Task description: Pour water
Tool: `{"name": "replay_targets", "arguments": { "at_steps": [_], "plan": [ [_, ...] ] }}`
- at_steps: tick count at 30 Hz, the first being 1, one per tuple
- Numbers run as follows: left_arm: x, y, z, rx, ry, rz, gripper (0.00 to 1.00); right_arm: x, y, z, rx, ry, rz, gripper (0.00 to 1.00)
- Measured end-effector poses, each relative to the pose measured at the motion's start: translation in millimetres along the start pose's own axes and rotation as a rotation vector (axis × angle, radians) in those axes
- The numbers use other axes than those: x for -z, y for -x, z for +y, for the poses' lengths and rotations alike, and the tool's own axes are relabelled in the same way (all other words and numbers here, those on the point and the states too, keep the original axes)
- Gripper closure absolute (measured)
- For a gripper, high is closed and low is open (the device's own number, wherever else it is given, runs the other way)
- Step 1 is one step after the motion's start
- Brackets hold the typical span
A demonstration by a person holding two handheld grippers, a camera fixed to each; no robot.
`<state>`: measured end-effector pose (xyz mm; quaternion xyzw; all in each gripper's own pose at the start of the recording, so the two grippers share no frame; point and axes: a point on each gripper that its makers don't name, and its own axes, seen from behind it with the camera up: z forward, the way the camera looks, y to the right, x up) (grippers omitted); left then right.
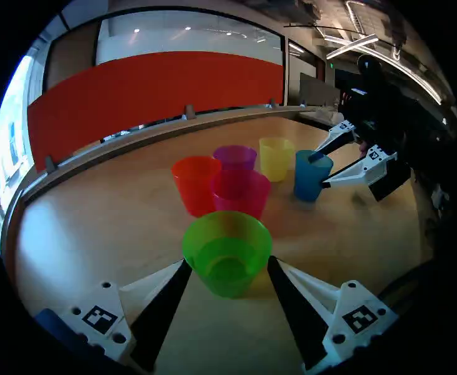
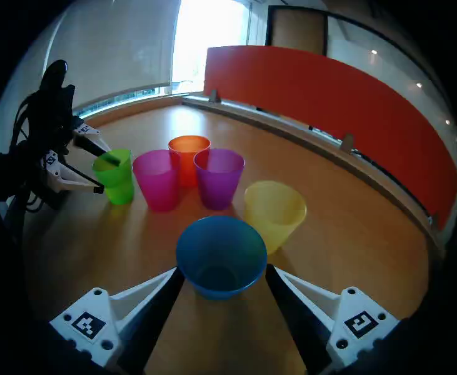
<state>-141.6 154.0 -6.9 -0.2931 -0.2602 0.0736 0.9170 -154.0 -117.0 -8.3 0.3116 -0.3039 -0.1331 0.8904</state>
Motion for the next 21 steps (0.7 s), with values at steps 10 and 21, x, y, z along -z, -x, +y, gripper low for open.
{"name": "replay_targets", "arguments": {
  "at_steps": [10, 21],
  "plan": [
    [16.3, 8.5, -9.3, -0.004, -0.049, -0.014, 0.10, 22.3, 15.9, -4.2, -0.024, 0.035, 0.002, 0.00],
    [52.8, -0.8, -15.2, -0.006, -0.119, 0.049, 0.10, 62.1, 18.0, -5.4, -0.061, 0.117, 0.072, 0.00]
  ]
}}
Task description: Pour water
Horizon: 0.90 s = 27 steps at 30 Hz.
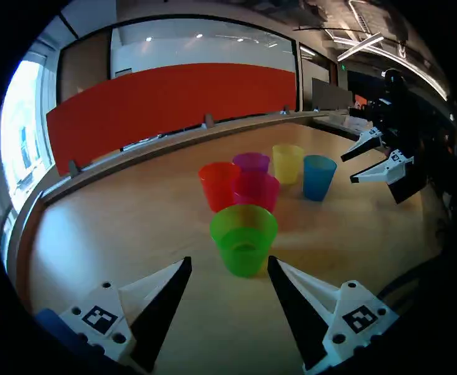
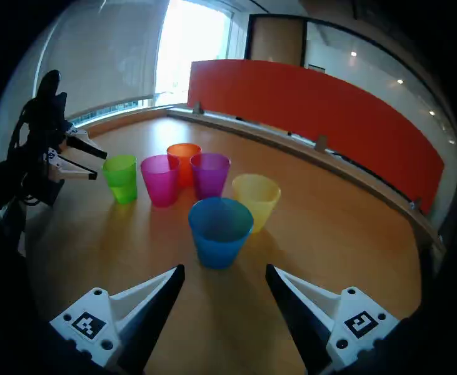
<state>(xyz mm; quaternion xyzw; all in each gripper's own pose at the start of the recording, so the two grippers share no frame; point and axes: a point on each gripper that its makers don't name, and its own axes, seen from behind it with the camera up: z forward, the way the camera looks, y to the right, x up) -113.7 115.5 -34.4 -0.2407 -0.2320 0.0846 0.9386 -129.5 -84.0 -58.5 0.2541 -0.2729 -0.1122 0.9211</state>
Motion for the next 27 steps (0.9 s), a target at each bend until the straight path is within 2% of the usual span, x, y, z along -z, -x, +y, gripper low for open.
{"name": "replay_targets", "arguments": {
  "at_steps": [5, 11, 18, 27],
  "plan": [
    [16.7, -6.6, -8.0, 0.020, -0.044, 0.039, 0.10, 19.2, -4.6, 7.6, -0.041, 0.068, 0.055, 0.00],
    [37.4, -17.0, -23.4, 0.071, -0.110, 0.104, 0.10, 41.8, -12.8, 16.0, -0.088, 0.143, 0.132, 0.00],
    [61.3, -34.5, -43.4, 0.126, -0.196, 0.201, 0.10, 68.6, -32.4, 39.7, -0.151, 0.259, 0.260, 0.00],
    [82.3, -65.4, -53.9, 0.123, -0.293, 0.327, 0.10, 104.8, -62.1, 79.6, -0.189, 0.441, 0.446, 0.00]
  ]
}}
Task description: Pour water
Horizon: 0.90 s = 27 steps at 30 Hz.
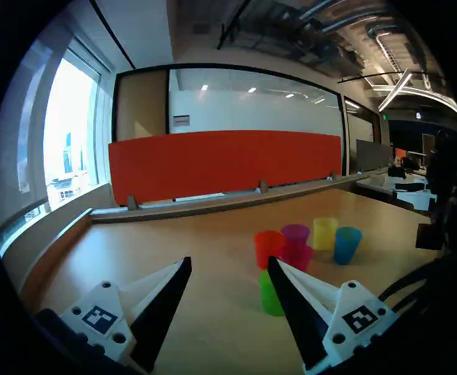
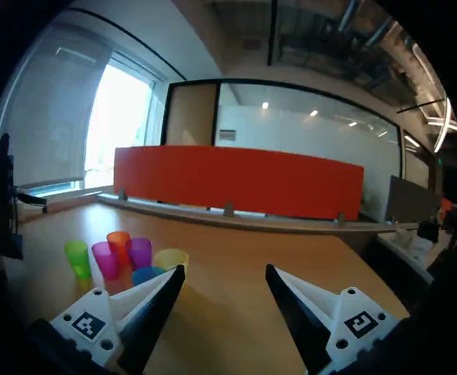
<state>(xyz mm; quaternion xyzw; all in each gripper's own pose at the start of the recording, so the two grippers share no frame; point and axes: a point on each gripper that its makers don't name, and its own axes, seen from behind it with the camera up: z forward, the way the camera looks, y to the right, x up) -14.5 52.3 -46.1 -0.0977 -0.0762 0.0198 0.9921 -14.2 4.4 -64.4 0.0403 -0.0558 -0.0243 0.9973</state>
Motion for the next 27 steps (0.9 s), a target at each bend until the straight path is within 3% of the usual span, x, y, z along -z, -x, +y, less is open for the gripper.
{"name": "replay_targets", "arguments": {
  "at_steps": [3, 9, 15, 27],
  "plan": [
    [0.8, -7.7, -5.0, 0.001, -0.035, 0.034, 0.10, 1.6, -13.3, 12.4, 0.001, 0.063, 0.070, 0.00],
    [1.7, -21.2, -12.8, 0.021, -0.083, 0.093, 0.10, 4.0, -21.0, 18.6, 0.017, 0.114, 0.120, 0.00],
    [1.3, -29.2, -20.7, 0.037, -0.137, 0.146, 0.10, 2.3, -21.7, 20.5, 0.018, 0.143, 0.130, 0.00],
    [0.9, -35.8, -39.6, 0.021, -0.245, 0.187, 0.10, -3.9, -10.3, 24.1, -0.041, 0.137, 0.080, 0.00]
  ]
}}
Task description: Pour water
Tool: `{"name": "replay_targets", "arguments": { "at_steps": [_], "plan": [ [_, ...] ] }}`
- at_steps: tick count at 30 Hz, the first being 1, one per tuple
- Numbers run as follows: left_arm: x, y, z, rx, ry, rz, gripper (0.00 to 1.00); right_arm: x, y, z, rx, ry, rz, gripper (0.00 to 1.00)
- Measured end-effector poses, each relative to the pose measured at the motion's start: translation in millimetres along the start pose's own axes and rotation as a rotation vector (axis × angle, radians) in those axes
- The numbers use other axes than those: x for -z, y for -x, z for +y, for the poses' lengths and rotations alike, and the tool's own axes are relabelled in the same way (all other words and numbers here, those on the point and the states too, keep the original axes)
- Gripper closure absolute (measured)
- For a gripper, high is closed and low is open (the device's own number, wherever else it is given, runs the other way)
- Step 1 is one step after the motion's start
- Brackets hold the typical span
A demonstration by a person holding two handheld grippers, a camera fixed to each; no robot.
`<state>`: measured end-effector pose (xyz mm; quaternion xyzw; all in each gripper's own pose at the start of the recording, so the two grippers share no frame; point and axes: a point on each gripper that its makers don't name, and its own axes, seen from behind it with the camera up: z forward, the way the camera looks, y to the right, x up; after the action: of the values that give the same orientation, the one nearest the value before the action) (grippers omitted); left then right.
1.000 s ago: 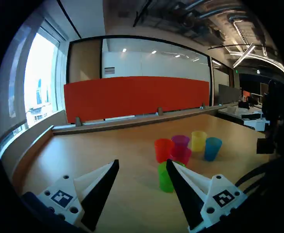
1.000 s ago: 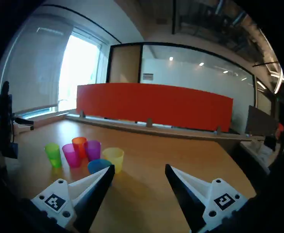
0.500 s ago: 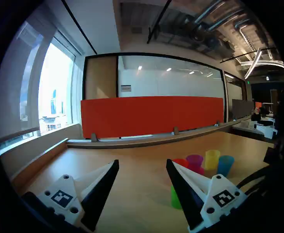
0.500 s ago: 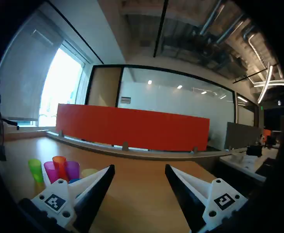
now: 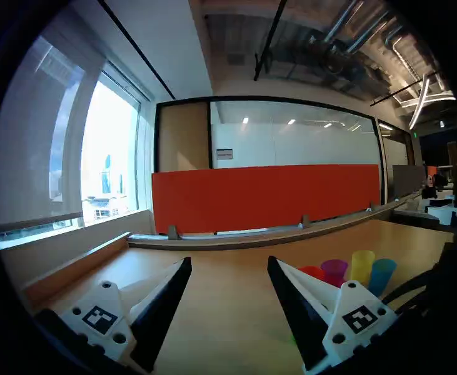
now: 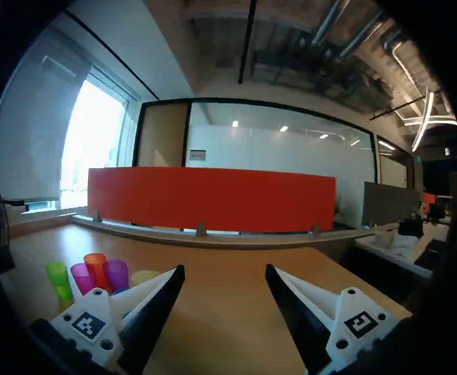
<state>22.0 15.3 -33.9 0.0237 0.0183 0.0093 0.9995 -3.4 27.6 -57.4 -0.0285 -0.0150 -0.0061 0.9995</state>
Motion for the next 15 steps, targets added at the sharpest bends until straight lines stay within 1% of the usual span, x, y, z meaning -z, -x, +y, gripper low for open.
{"name": "replay_targets", "arguments": {
  "at_steps": [3, 6, 11, 15],
  "plan": [
    [-1.2, -0.1, -0.4, -0.003, -0.016, 0.013, 0.10, -1.5, 0.7, 1.4, -0.002, 0.007, -0.009, 0.00],
    [-4.4, 5.9, -0.9, -0.010, -0.031, 0.016, 0.10, -3.6, 2.5, 4.5, -0.011, 0.017, -0.021, 0.00],
    [-9.9, 18.1, -1.7, -0.025, -0.039, 0.014, 0.10, -5.9, 3.3, 12.0, -0.017, 0.044, -0.038, 0.00],
    [-12.5, 28.7, -6.4, -0.020, -0.054, 0.020, 0.10, -6.7, 4.1, 13.4, -0.013, 0.057, -0.050, 0.00]
  ]
}}
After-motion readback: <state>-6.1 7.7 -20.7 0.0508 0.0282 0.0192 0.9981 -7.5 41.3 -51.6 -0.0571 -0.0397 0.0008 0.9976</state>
